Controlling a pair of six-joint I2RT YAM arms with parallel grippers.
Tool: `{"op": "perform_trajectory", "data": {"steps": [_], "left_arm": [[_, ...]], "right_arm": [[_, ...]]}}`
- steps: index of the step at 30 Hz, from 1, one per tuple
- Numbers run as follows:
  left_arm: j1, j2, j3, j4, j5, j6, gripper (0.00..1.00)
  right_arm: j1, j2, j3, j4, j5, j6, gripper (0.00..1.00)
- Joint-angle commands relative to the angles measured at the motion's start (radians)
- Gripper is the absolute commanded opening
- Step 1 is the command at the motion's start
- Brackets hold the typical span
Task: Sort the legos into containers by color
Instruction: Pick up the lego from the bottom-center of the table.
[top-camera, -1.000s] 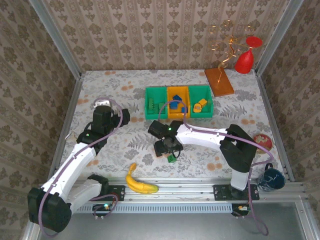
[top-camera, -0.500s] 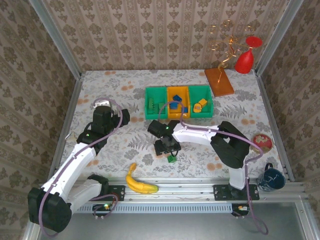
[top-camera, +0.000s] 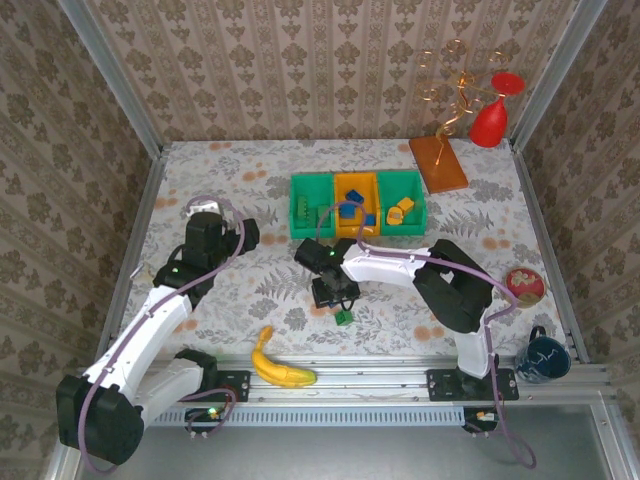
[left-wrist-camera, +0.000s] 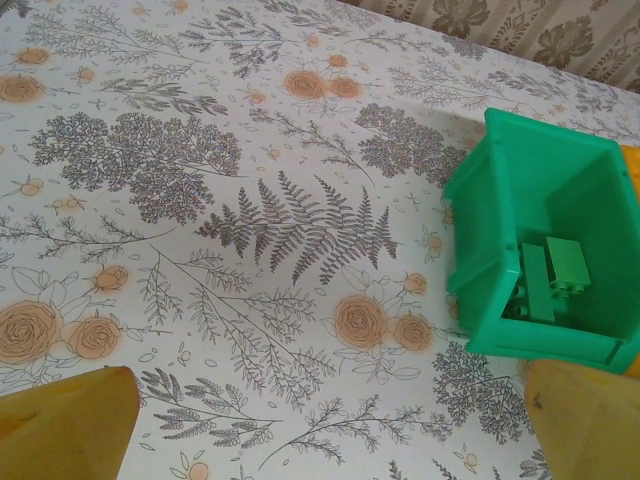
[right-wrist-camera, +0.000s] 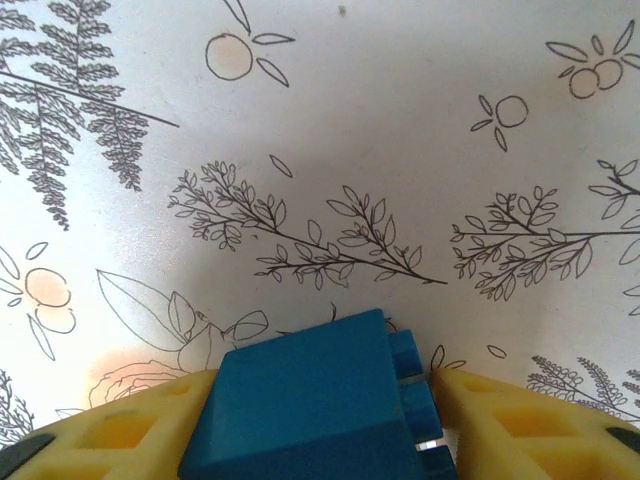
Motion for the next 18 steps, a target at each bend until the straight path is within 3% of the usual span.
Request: {"op": "perform_trajectory", "data": {"steps": [1,9,18], "left_arm": [[0.007,-0.013,-0.008,-0.006,0.009,-0.024,1.00],[0.010,-0.013,-0.008,-0.006,0.010,-0.024,1.00],[0.009,-0.012,-0.008,-0.006,0.010,-0.023,1.00]], "right_arm": [[0.001,0.017,0.015,-0.013,-0.002,0.001,0.49],[-0.005,-0.018,0.006,-0.015,0.041,0.007,0.36],[-0.031,-0.056,-0.026,0.000,0.061,0.024,0.30]]}}
